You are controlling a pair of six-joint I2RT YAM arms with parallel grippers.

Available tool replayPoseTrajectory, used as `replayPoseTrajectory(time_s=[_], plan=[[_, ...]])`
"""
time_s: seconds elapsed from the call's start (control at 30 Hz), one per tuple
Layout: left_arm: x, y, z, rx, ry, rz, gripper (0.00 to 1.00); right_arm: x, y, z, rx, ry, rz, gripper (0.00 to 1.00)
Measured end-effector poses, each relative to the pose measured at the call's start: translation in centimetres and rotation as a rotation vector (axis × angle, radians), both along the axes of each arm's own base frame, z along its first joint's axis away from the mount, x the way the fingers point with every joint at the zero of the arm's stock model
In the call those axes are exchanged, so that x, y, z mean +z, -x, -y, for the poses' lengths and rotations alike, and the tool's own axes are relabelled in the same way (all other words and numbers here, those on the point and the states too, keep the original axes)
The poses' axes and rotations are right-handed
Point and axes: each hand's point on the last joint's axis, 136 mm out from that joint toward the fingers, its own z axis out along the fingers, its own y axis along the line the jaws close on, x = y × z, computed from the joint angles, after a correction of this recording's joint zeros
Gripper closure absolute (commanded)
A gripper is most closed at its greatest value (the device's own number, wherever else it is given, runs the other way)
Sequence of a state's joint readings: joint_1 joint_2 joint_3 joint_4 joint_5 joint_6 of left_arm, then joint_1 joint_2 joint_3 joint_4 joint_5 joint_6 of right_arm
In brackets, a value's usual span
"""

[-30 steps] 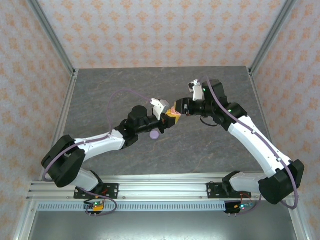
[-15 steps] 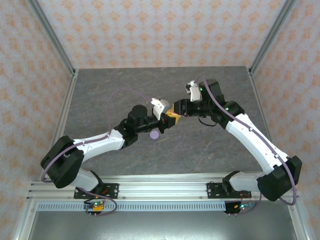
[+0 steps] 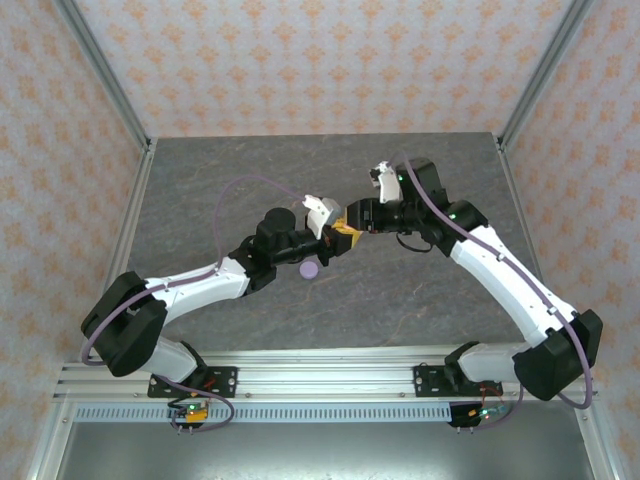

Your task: Insert the wireless bluetooth earbuds into the charging case

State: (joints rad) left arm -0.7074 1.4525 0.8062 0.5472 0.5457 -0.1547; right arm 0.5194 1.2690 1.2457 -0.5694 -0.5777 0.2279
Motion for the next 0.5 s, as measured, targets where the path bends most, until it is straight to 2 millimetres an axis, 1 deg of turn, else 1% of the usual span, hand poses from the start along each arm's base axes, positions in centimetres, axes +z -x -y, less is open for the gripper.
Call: replayPoseTrajectory(time_s=[0.13, 0.23, 0.37, 0.43, 0.5], plan=[[-0.3, 0.0, 0.0, -0.002, -0.017, -0.007, 0.88, 1.0, -0.9, 1.9, -0.113, 0.039, 0.06, 0.61], [-0.3, 0.1, 0.0, -0.006, -0.033, -0.001, 0.88, 1.2, -1.7, 3.9, -0.208, 0.062, 0.069, 0.66], [-0.2, 0.8, -0.1, -0.038, -0.047, 0.01, 0.88, 0.0, -2.9, 6.1, -0.293, 0.085, 0.019, 0.76], [0.1, 1.2, 0.0, -0.063, -0.052, 0.018, 0.89, -0.9, -3.1, 6.4, -0.301, 0.095, -0.016, 0.8], [0.6, 1.8, 0.1, -0.093, -0.055, 0.029, 0.89, -1.6, -3.0, 6.2, -0.286, 0.099, -0.048, 0.83]])
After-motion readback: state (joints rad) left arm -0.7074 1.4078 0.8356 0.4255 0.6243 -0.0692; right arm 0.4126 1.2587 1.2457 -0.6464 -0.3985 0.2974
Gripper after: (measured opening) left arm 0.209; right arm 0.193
